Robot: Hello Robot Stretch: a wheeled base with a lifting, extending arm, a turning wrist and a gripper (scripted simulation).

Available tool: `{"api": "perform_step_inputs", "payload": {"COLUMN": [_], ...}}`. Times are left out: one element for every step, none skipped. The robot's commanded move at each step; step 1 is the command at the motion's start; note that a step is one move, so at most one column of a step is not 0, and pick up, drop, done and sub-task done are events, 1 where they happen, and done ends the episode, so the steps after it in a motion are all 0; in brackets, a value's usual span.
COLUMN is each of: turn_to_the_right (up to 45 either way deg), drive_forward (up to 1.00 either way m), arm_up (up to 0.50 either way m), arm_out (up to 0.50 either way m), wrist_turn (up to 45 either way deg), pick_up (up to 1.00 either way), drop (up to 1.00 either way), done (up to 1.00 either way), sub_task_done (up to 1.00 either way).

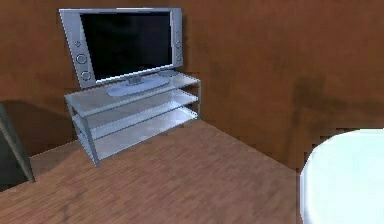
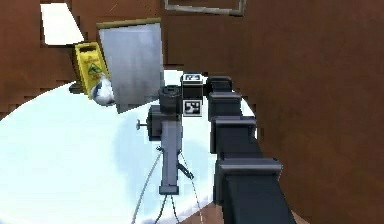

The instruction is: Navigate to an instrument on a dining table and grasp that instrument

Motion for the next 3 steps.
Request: {"api": "perform_step_inputs", "payload": {"turn_to_the_right": [0.0, 0.0, 0.0], "drive_forward": [0.00, 0.00, 0.00], "arm_up": [0.00, 0.00, 0.00], "arm_out": [0.00, 0.00, 0.00], "wrist_turn": [45.0, 45.0, 45.0], "pick_up": [0.00, 0.00, 0.00], "drop": [0.00, 0.00, 0.00], "done": [0.00, 0.00, 0.00], "sub_task_done": [0.00, 0.00, 0.00]}}
